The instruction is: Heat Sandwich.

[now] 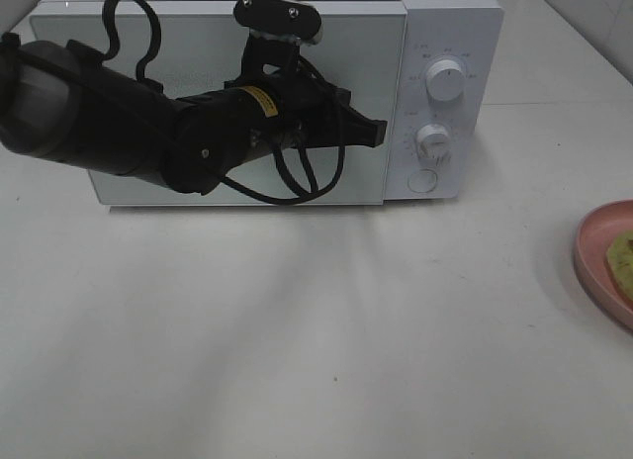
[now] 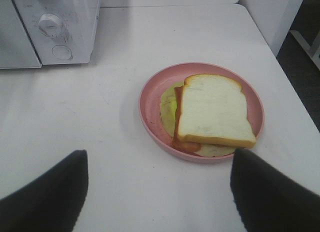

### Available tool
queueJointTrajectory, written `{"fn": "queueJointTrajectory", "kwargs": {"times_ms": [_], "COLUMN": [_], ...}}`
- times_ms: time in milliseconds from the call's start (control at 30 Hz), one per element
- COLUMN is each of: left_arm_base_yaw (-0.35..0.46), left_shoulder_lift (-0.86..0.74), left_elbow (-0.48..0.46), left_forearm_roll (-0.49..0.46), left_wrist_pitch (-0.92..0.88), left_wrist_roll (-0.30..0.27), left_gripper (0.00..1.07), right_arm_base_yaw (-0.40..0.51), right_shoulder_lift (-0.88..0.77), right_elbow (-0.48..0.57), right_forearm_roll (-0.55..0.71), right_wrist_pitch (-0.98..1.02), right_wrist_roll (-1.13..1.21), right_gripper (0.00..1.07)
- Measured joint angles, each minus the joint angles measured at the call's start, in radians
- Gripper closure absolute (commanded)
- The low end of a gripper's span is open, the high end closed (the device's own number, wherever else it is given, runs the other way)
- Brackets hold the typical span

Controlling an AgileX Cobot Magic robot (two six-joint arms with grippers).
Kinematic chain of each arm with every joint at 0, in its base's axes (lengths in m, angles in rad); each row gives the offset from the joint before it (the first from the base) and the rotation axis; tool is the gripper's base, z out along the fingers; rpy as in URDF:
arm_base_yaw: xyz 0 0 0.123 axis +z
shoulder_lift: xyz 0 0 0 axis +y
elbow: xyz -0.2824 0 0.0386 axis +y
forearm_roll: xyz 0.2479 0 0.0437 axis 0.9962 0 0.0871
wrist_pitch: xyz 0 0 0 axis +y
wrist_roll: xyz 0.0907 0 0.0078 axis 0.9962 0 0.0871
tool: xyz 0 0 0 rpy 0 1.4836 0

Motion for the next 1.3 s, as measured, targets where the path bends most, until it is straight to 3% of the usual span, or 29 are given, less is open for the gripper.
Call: {"fn": "queueJointTrajectory", "kwargs": {"times_ms": [200, 1300], "left_arm_base_yaw": [0.015, 0.004], "left_shoulder_lift": [0.021, -0.015], "left_elbow": [-0.048, -0.059], "left_forearm_roll": [0.015, -0.017], "left_wrist_pitch": [0.044, 0.087], "left_wrist_roll": [0.002, 0.001], "left_gripper": [1.07, 1.07], "right_arm_base_yaw": [0.000, 0.000], "right_shoulder_lift": [0.000, 0.000], "right_elbow": [0.000, 0.000], "right_forearm_roll": [0.001, 0.001], "right_wrist_pitch": [0.000, 0.000], "right_wrist_roll": [0.000, 0.000], "right_gripper": [0.32, 0.32]}}
